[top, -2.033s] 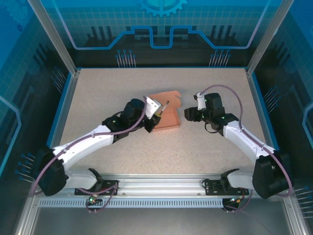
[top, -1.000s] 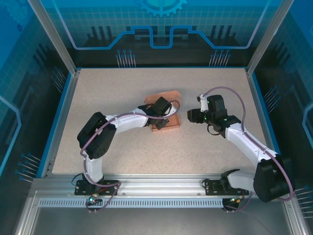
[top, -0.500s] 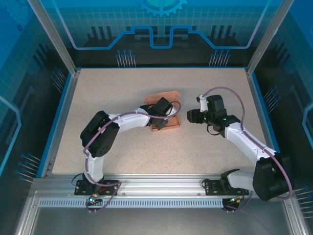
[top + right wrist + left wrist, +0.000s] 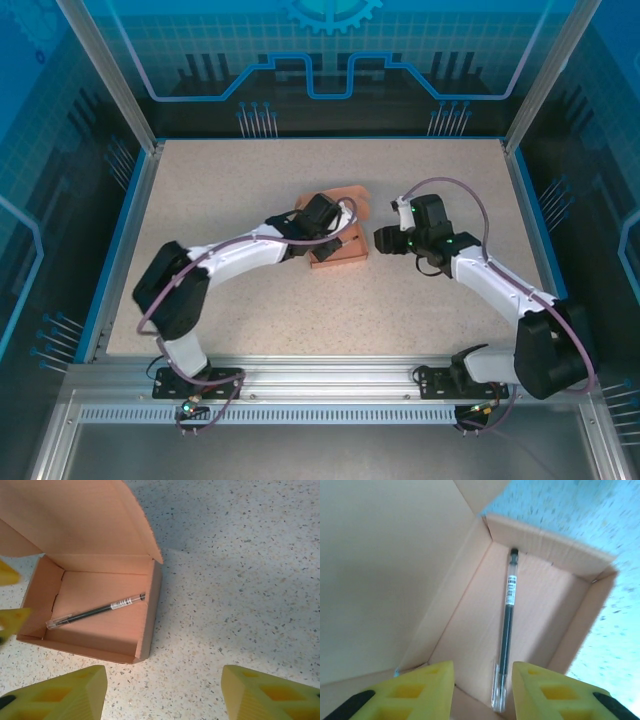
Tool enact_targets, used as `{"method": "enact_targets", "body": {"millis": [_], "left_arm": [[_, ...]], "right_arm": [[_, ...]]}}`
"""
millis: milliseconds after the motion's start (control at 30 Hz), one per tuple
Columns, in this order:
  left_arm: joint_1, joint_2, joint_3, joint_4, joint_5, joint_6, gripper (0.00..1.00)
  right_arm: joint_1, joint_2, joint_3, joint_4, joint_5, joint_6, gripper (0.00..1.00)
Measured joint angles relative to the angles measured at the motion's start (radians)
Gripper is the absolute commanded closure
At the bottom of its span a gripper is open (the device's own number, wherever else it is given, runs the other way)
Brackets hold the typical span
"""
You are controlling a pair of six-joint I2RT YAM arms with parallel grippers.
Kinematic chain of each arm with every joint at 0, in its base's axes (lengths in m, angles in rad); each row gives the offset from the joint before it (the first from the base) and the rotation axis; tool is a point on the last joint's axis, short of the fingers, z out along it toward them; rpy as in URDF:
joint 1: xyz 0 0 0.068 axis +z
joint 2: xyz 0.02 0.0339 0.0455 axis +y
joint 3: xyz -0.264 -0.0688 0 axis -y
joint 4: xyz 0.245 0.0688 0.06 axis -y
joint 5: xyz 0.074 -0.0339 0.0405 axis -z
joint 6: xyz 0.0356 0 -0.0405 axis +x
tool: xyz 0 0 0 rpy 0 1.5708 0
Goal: Fold the paper box
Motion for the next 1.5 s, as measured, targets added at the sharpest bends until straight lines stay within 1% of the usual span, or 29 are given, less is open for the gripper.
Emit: {"method": "enact_targets", "body": {"millis": [67,167,233,333,500,567,600,667,700,733,767,900,1000,1100,1200,1400,1500], "left_arm": [[0.000,-0.086,-0.046,0.033,0.008,-0.023,0.59],[0.005,-0.208,-0.113,0.077,0.015,-0.070,0.51],[0.015,-0.277,-0.150,0.097,0.015,-0.109,0.48],[0.048,-0.350,-0.194,0.114,0.014,-0.176,0.37],[0.103,-0.427,-0.259,0.128,0.007,-0.279,0.17],[0.126,-0.451,-0.280,0.129,0.008,-0.319,0.14],[0.142,-0.460,-0.284,0.129,0.011,-0.341,0.10],[0.179,-0.472,-0.285,0.129,0.020,-0.381,0.07],[0.198,-0.477,-0.285,0.129,0.025,-0.400,0.06],[0.214,-0.480,-0.285,0.126,0.026,-0.417,0.04],[0.225,-0.481,-0.285,0.124,0.025,-0.436,0.02],[0.232,-0.482,-0.284,0.101,0.015,-0.483,0.01],[0.241,-0.482,-0.283,0.086,0.016,-0.510,0.01],[0.273,-0.482,-0.283,0.079,0.020,-0.536,0.01],[0.301,-0.484,-0.288,0.092,0.023,-0.548,0.01],[0.346,-0.491,-0.306,0.098,0.053,-0.553,0.01],[0.368,-0.489,-0.317,0.111,0.076,-0.557,0.01]], "right_arm": [[0.015,0.002,0.011,0.003,0.025,0.002,0.35],[0.020,0.002,0.021,0.014,0.069,0.008,0.32],[0.020,0.002,0.025,0.014,0.103,0.011,0.30],[0.021,0.003,0.049,0.011,0.153,0.010,0.28],[0.021,-0.007,0.083,0.012,0.240,-0.007,0.21],[0.021,-0.019,0.084,0.011,0.263,-0.012,0.20],[0.019,-0.026,0.084,0.010,0.271,-0.016,0.19],[0.018,-0.039,0.084,0.008,0.283,-0.016,0.17],[0.017,-0.046,0.084,0.008,0.288,-0.016,0.14],[0.017,-0.051,0.084,0.008,0.296,-0.013,0.07],[0.017,-0.055,0.084,0.008,0.304,-0.007,0.05],[0.017,-0.060,0.088,-0.010,0.346,0.013,0.00],[0.017,-0.051,0.124,-0.069,0.383,0.032,0.00],[0.017,-0.013,0.193,-0.122,0.430,0.049,0.00],[0.018,0.024,0.224,-0.130,0.459,0.057,0.00],[0.017,0.036,0.217,-0.128,0.458,0.052,0.00],[0.015,0.034,0.192,-0.084,0.410,0.018,0.03]]}}
